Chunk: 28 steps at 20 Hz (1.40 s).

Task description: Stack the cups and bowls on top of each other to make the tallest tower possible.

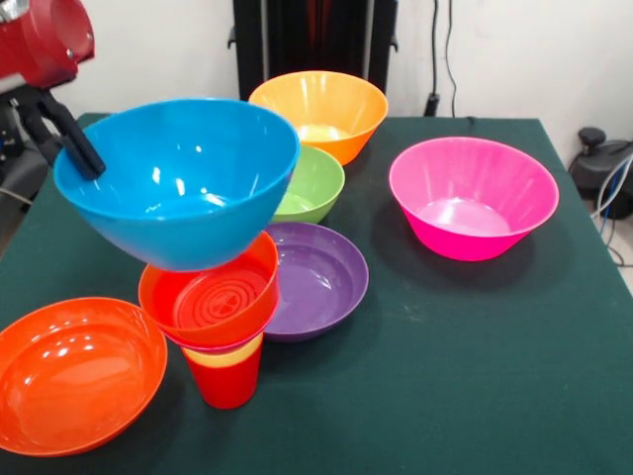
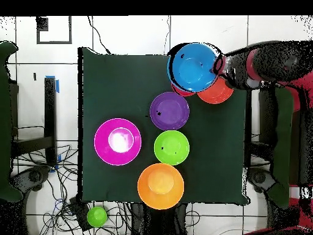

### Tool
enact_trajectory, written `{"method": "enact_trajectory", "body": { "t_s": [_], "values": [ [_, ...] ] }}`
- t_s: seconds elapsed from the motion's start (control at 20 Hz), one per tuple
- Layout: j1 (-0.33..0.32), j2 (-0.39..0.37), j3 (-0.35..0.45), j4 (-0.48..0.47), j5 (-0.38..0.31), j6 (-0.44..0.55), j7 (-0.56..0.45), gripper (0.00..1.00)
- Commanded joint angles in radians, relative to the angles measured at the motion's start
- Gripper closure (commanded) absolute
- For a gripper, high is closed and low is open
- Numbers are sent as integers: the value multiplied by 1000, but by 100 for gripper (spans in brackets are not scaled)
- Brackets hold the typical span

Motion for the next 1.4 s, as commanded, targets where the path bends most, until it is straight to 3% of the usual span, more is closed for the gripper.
{"method": "enact_trajectory", "body": {
  "t_s": [0.05, 0.6, 1.2, 1.4],
  "values": [
    [53, 47, 8, -32, -86, -47, -298, 100],
    [41, 38, 9, 19, -101, -105, -282, 100],
    [72, 76, -1, -37, -128, -124, -292, 100],
    [62, 74, 0, -11, -142, -151, -287, 100]
  ]
}}
